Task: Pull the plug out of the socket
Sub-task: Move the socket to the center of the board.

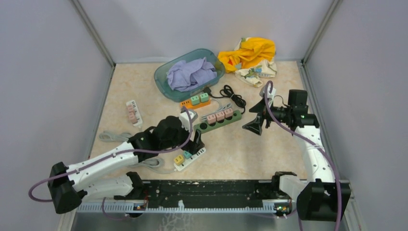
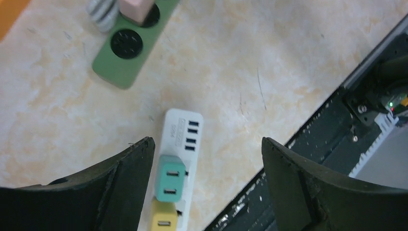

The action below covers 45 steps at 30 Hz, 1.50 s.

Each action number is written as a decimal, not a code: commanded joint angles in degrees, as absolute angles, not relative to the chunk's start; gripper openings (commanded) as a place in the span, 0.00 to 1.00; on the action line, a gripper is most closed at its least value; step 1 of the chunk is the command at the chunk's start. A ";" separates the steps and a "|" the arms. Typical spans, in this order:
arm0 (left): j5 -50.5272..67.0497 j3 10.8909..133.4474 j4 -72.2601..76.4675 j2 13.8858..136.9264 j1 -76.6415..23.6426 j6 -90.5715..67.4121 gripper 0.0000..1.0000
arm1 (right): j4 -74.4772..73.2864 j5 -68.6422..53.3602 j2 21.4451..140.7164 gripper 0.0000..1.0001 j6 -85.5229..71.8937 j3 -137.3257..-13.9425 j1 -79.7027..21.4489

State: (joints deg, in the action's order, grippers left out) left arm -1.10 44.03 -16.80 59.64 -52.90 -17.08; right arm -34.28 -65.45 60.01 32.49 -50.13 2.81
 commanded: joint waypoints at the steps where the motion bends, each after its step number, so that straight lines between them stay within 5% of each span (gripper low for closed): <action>1: -12.07 45.06 -28.13 58.27 -61.04 -22.47 0.88 | -34.90 -66.85 59.48 0.99 36.14 -50.70 2.99; 12: -20.48 49.71 -46.24 64.86 -67.24 -32.78 0.96 | -35.24 -65.74 59.12 0.99 37.34 -50.28 3.04; 24: -18.11 40.36 -33.56 52.58 -67.23 -28.93 0.95 | -34.53 -64.27 58.68 0.99 37.34 -49.76 2.96; 45: -17.45 36.15 -32.23 69.00 -67.16 -33.86 0.95 | -34.45 -64.21 57.99 0.99 37.33 -49.51 3.01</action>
